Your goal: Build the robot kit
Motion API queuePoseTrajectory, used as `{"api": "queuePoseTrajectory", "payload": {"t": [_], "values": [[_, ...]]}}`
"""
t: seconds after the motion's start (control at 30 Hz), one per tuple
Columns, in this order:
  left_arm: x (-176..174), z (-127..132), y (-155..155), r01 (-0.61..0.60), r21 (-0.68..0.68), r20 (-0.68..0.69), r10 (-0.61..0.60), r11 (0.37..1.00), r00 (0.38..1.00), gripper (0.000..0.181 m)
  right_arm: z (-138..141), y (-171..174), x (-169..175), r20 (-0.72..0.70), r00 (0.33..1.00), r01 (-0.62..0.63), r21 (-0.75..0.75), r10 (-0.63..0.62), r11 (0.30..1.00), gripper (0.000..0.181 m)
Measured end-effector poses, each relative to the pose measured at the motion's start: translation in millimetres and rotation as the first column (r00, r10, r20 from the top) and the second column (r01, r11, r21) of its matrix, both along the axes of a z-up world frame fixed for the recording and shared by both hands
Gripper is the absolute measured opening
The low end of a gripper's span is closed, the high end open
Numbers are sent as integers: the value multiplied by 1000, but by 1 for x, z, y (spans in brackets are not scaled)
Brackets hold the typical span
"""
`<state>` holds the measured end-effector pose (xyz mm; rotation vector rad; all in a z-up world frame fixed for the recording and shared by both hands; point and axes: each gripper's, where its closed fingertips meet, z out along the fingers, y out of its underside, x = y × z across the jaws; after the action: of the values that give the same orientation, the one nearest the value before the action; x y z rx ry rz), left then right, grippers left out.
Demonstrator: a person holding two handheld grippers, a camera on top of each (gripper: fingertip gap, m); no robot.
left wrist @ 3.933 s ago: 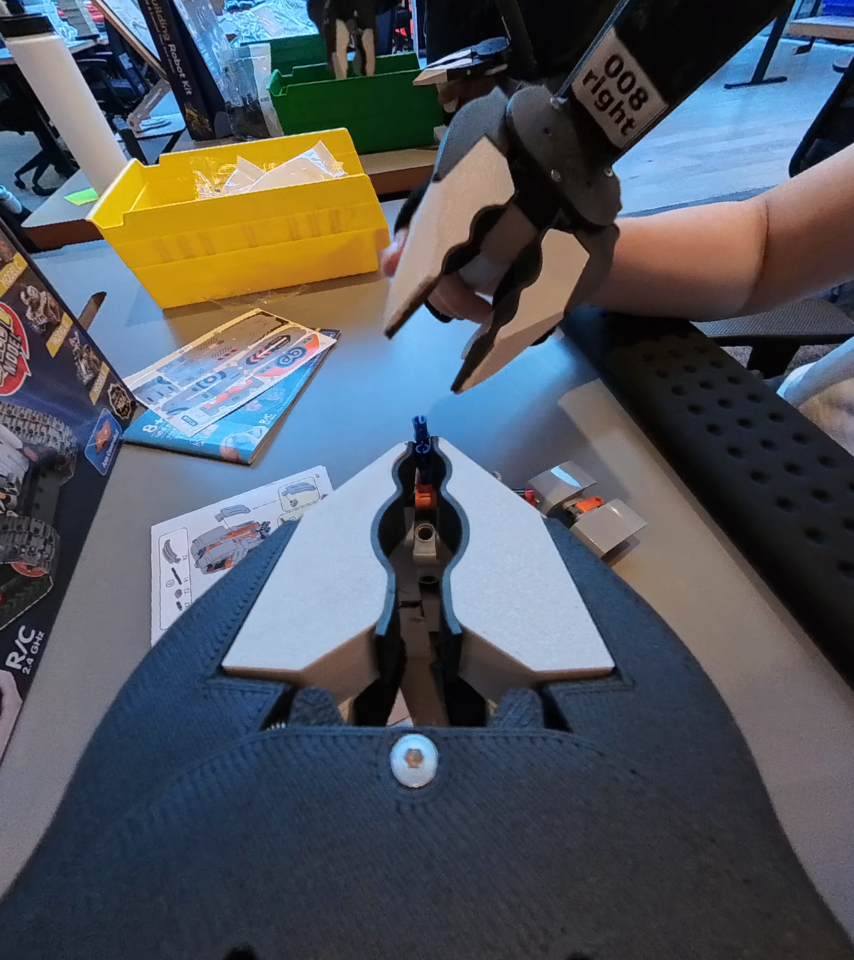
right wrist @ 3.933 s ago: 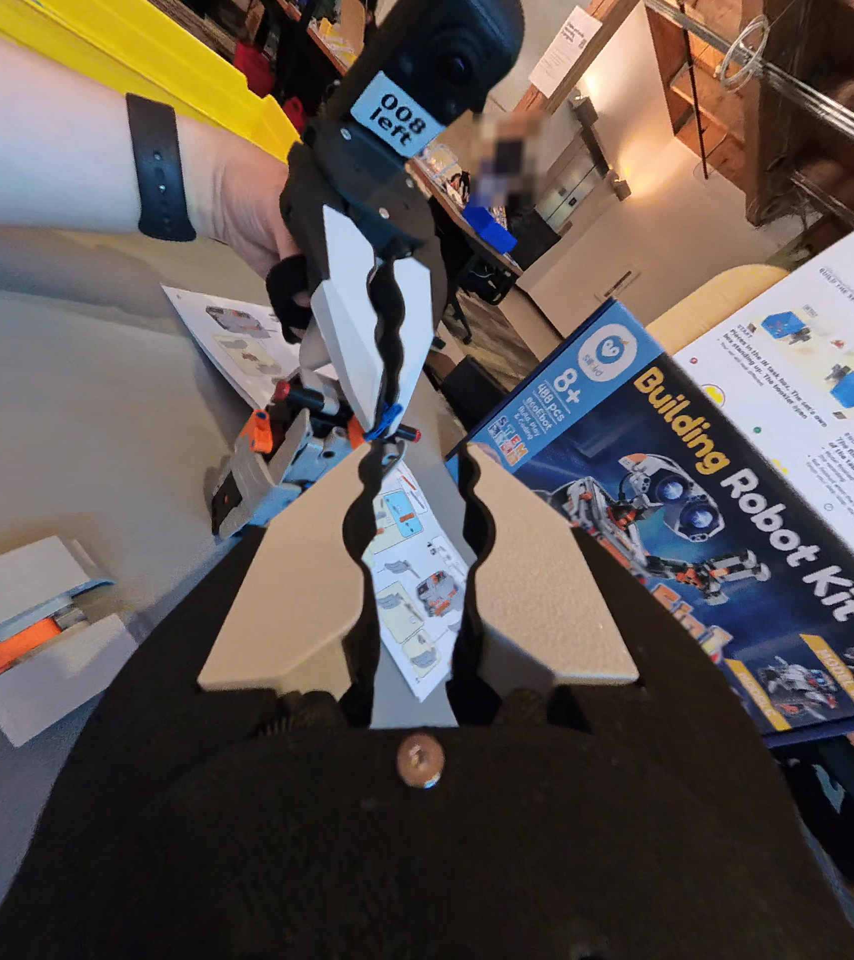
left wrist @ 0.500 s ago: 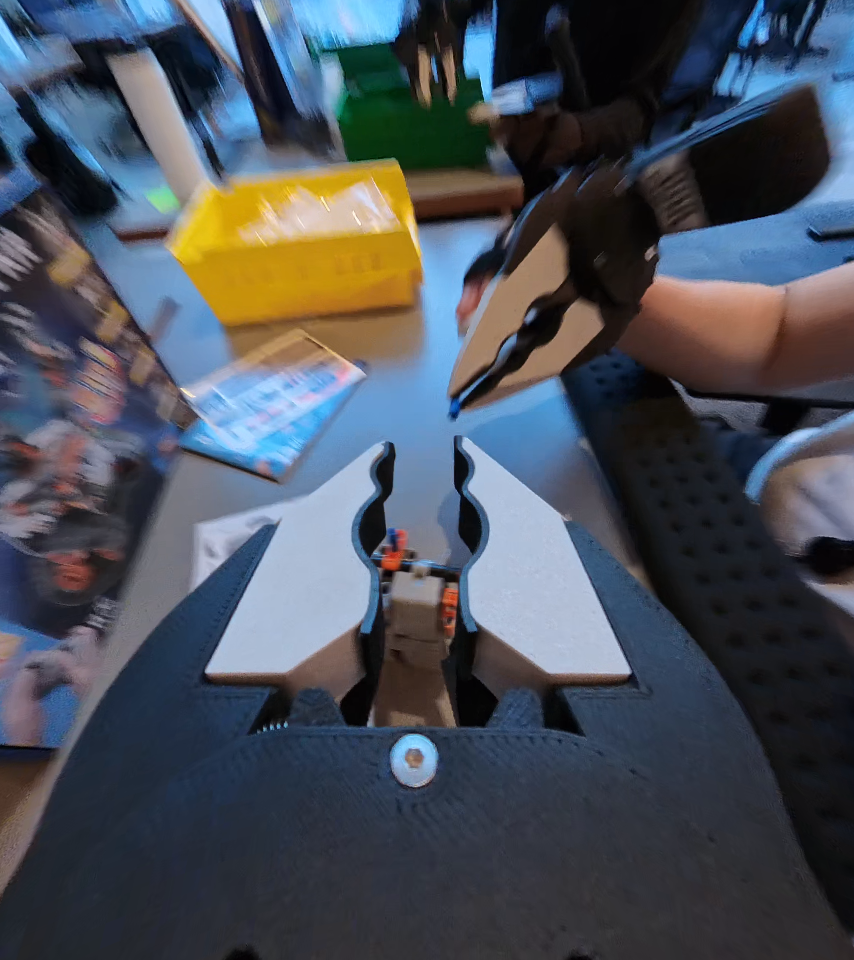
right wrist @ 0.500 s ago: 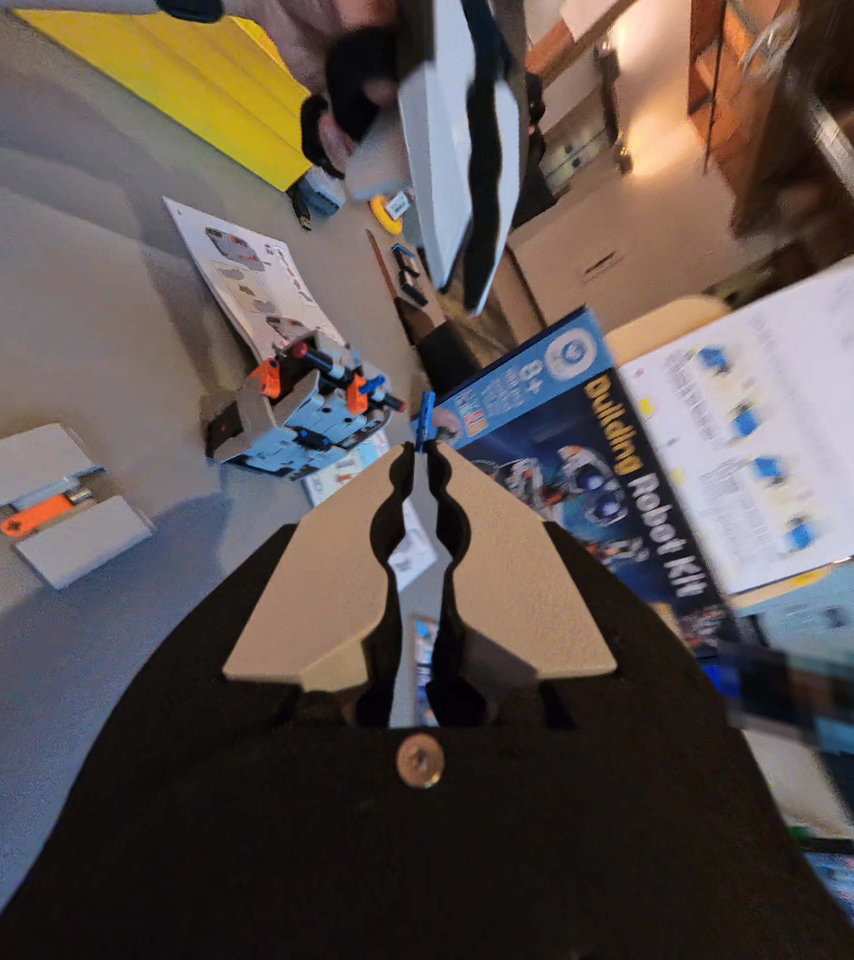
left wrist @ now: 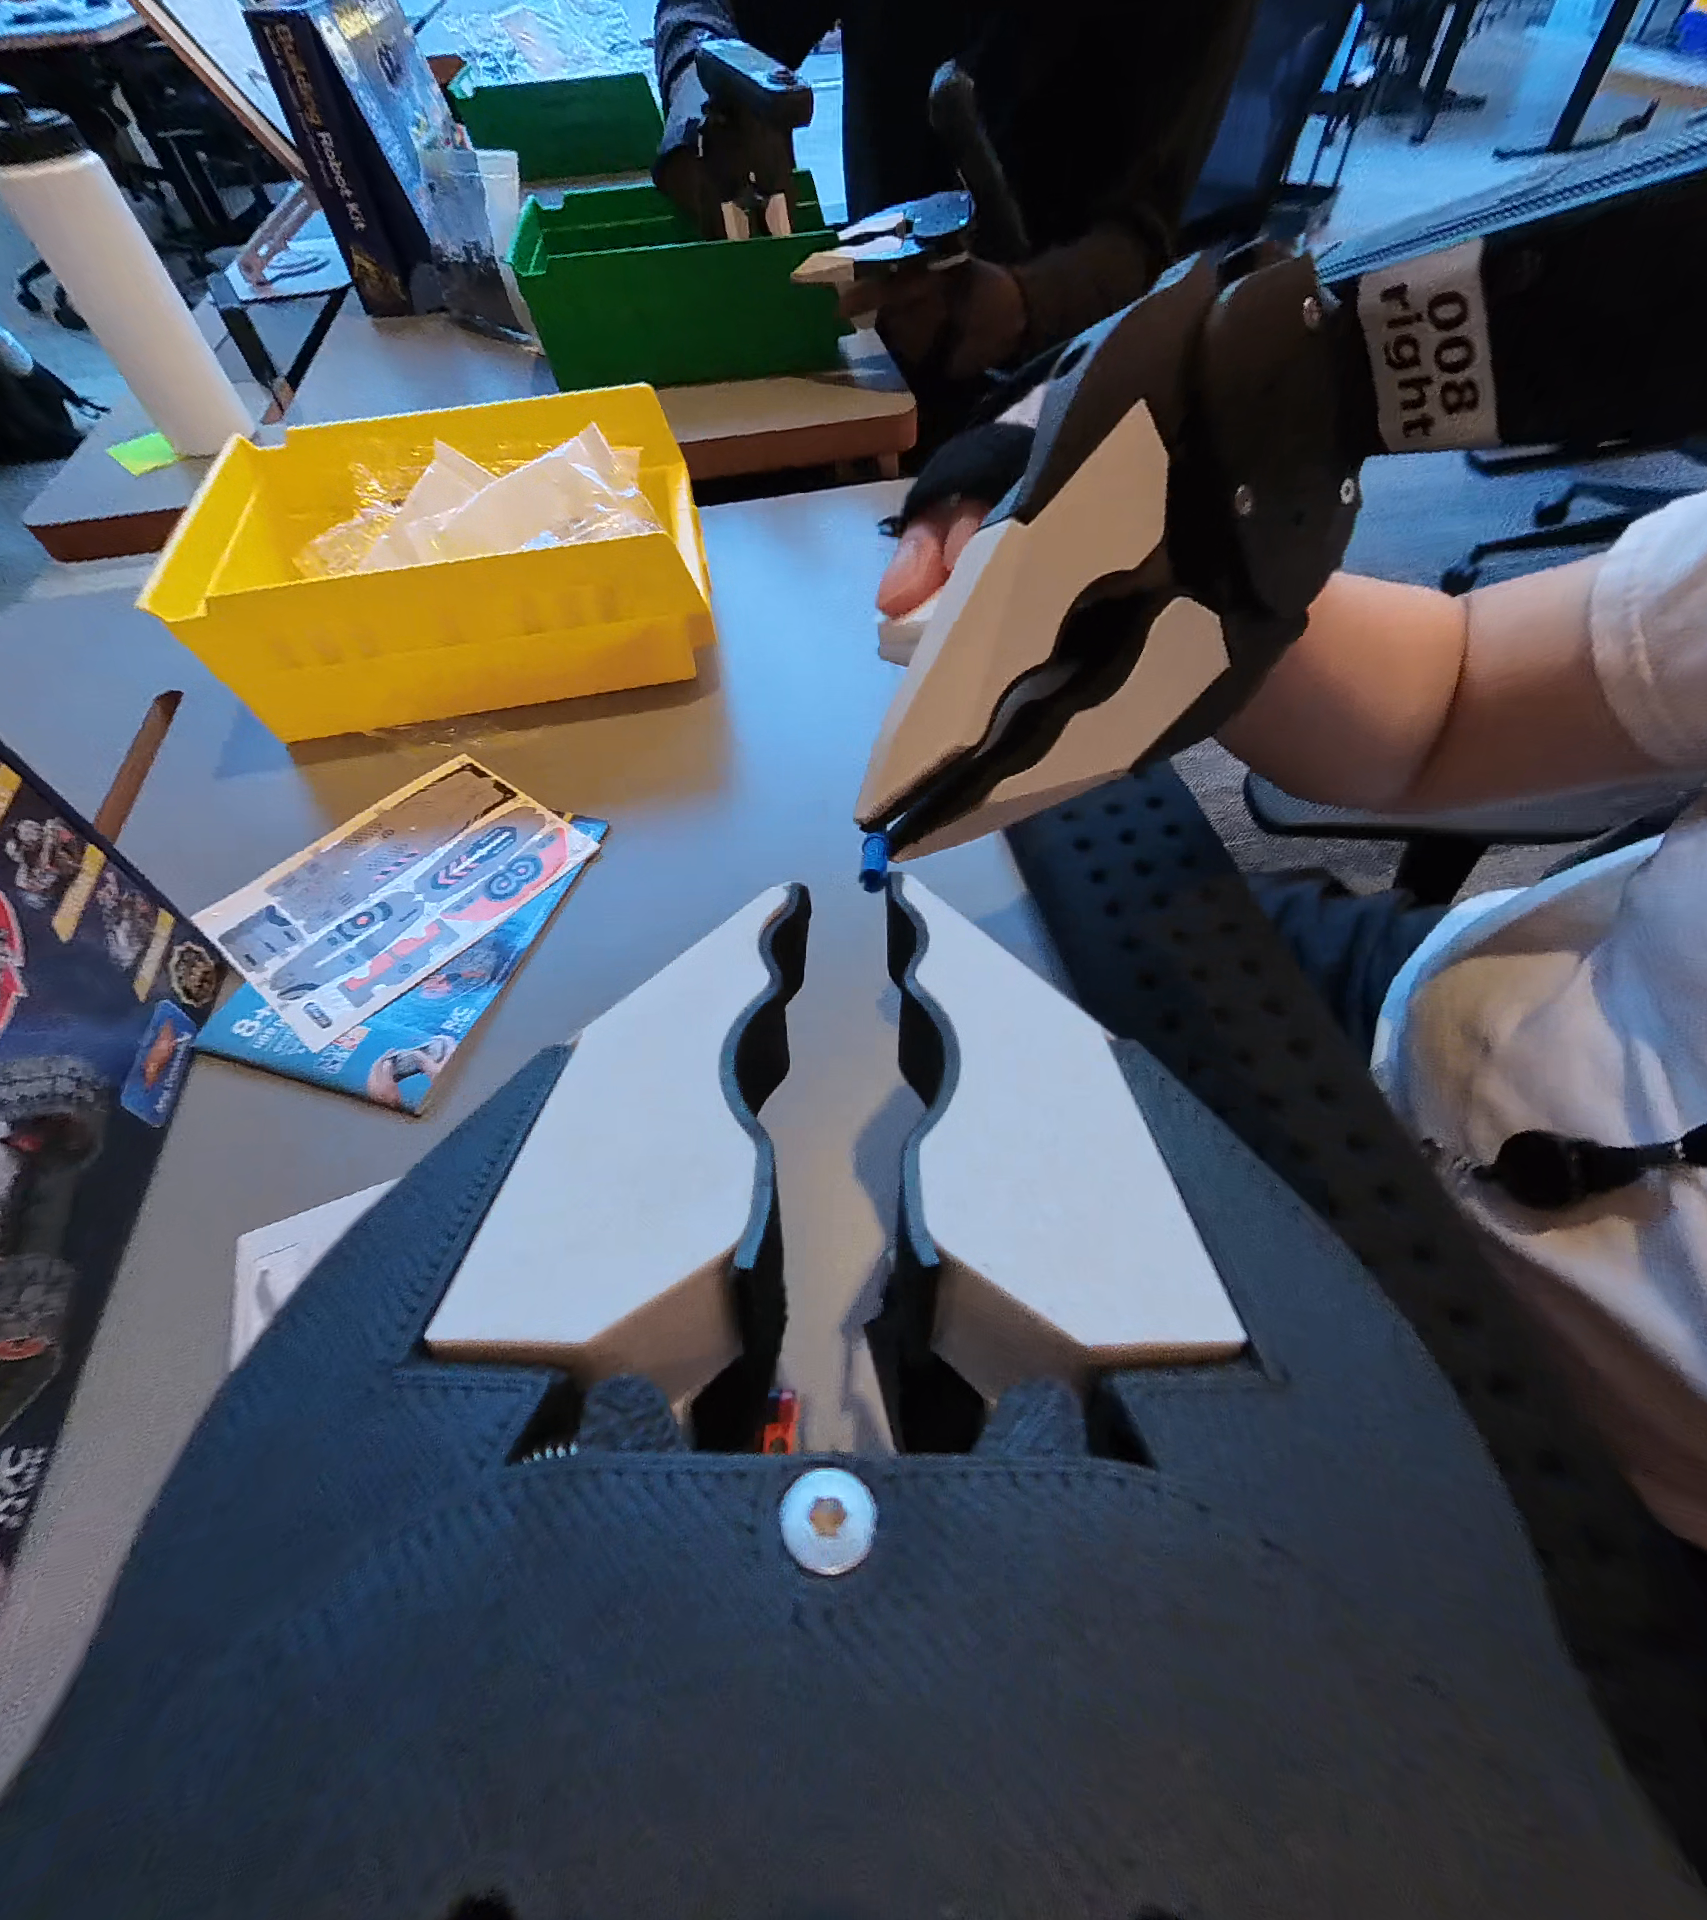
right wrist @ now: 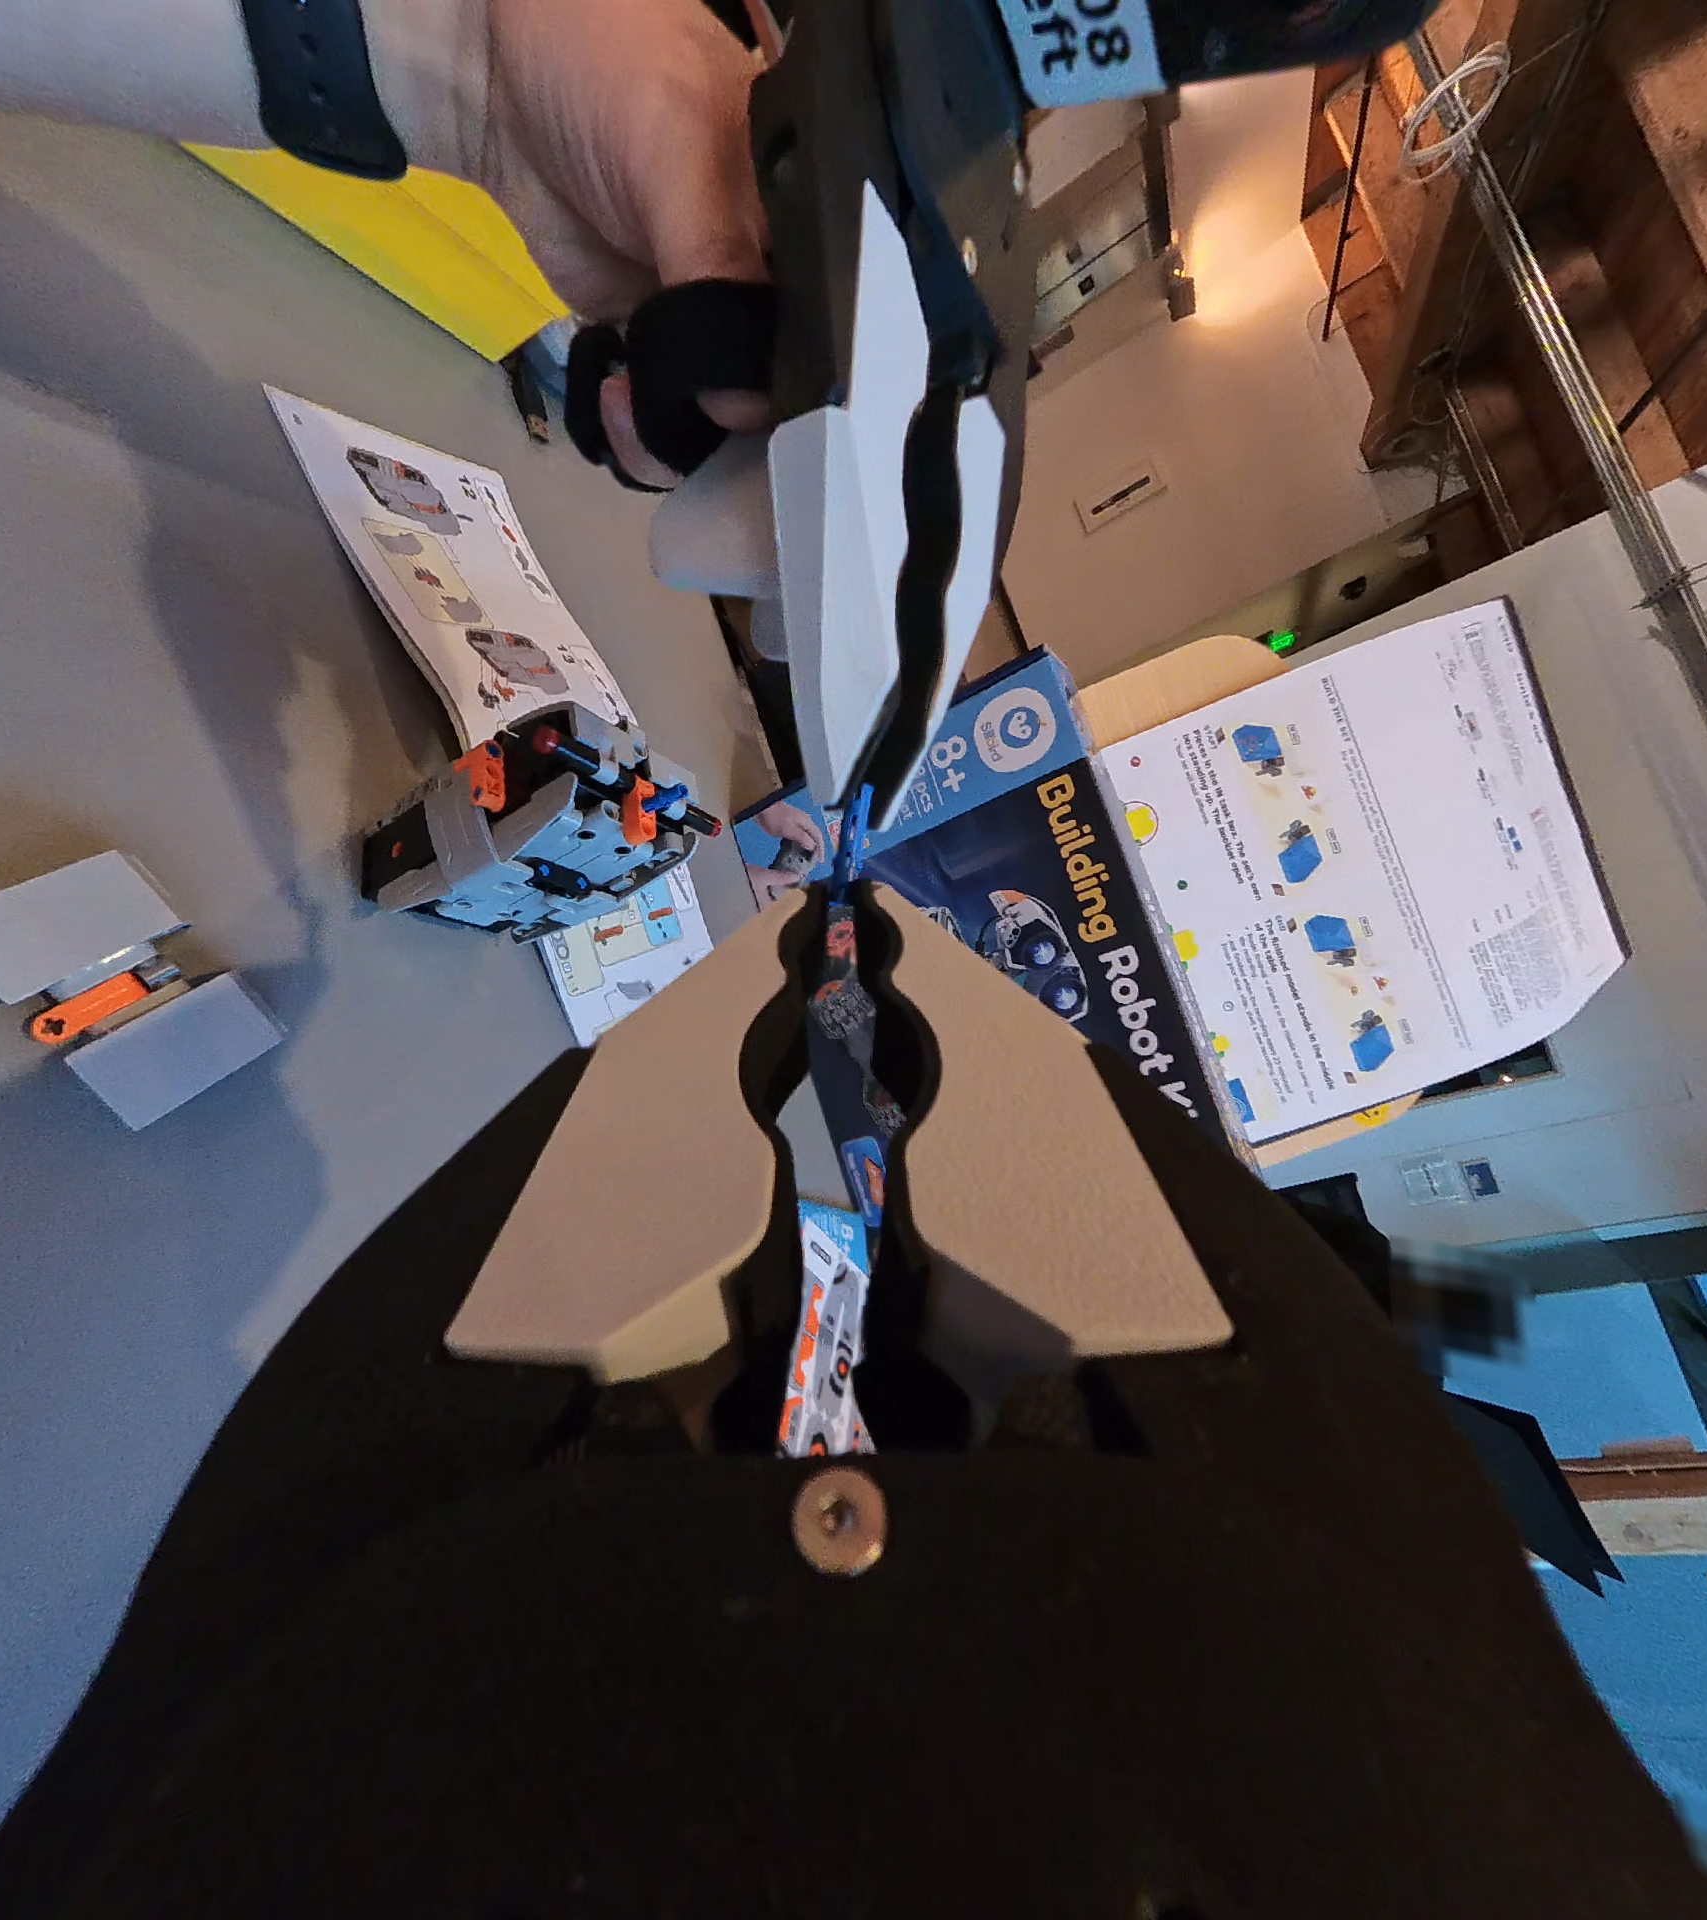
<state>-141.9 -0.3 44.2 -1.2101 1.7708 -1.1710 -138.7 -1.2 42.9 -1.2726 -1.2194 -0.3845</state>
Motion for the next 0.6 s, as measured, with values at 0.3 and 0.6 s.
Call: {"api": "queuePoseTrajectory", "payload": {"t": [0.3,0.6], "values": [[7,1,-7,50,-42,27,-49,998,998,11,0,-1,10,45,998,41,-18,-40,999,3],[9,12,-7,75,-151,63,-66,986,996,2,8,-1,9,44,998,42,28,-43,999,3]]}}
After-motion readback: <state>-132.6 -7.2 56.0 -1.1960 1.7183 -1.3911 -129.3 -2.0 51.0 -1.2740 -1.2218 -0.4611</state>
